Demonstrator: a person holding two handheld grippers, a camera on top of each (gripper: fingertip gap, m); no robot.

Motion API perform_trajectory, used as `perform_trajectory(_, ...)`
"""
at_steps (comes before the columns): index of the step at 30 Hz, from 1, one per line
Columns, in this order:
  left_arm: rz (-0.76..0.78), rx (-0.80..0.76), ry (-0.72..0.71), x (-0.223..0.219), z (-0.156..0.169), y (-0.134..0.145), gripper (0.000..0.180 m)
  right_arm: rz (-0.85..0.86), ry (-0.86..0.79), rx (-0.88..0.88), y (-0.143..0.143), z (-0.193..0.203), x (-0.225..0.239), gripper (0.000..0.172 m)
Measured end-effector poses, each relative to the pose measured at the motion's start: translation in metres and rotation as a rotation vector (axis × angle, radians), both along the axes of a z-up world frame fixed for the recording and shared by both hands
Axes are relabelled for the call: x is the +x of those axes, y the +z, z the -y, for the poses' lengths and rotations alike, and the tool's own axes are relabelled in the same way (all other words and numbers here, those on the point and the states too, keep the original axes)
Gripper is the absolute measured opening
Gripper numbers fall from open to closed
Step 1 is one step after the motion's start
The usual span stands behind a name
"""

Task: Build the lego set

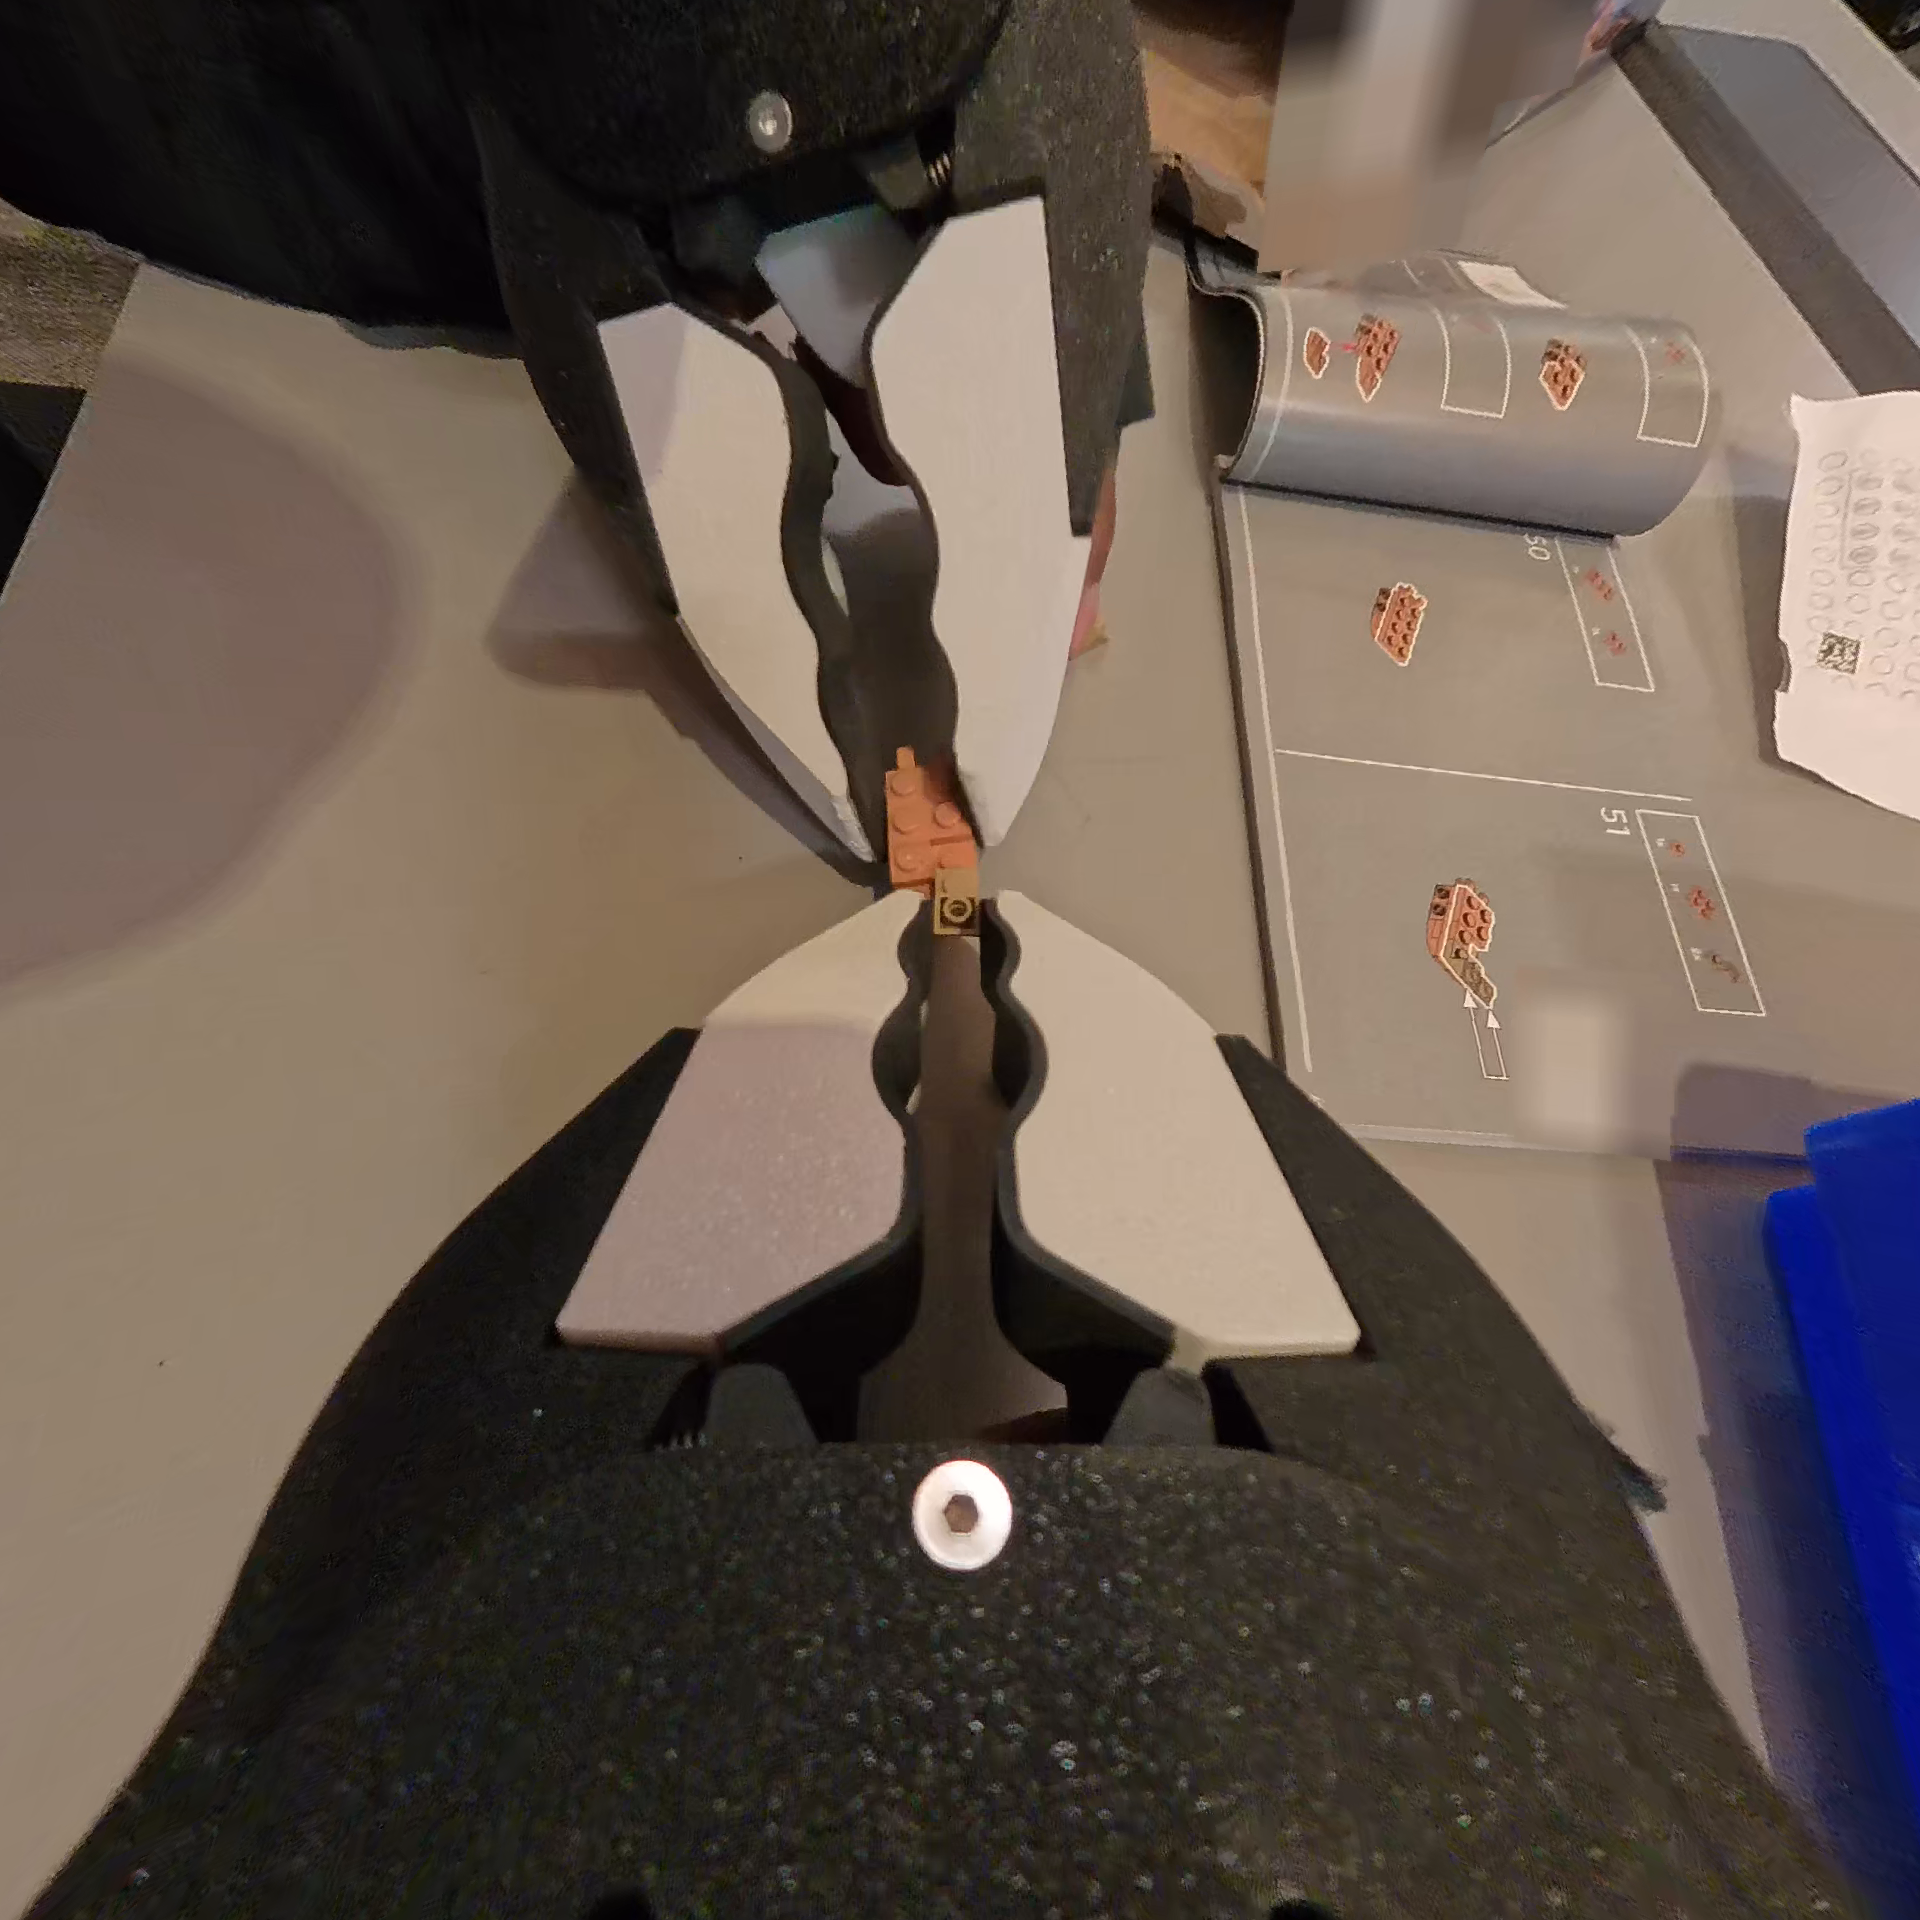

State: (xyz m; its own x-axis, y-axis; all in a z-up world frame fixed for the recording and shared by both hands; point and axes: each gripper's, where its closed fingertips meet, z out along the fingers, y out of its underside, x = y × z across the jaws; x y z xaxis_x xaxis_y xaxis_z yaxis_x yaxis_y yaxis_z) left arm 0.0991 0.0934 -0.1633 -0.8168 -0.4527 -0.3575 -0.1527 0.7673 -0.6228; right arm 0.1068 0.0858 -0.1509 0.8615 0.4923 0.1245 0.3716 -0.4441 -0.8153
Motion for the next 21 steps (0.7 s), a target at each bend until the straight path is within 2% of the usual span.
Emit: perform_trajectory(21, 0.147, 0.015, -0.072, 0.001, 0.006, 0.017, 0.018, 0.073, 0.056, 0.083, 0.010, 0.005, -0.001, 0.009)
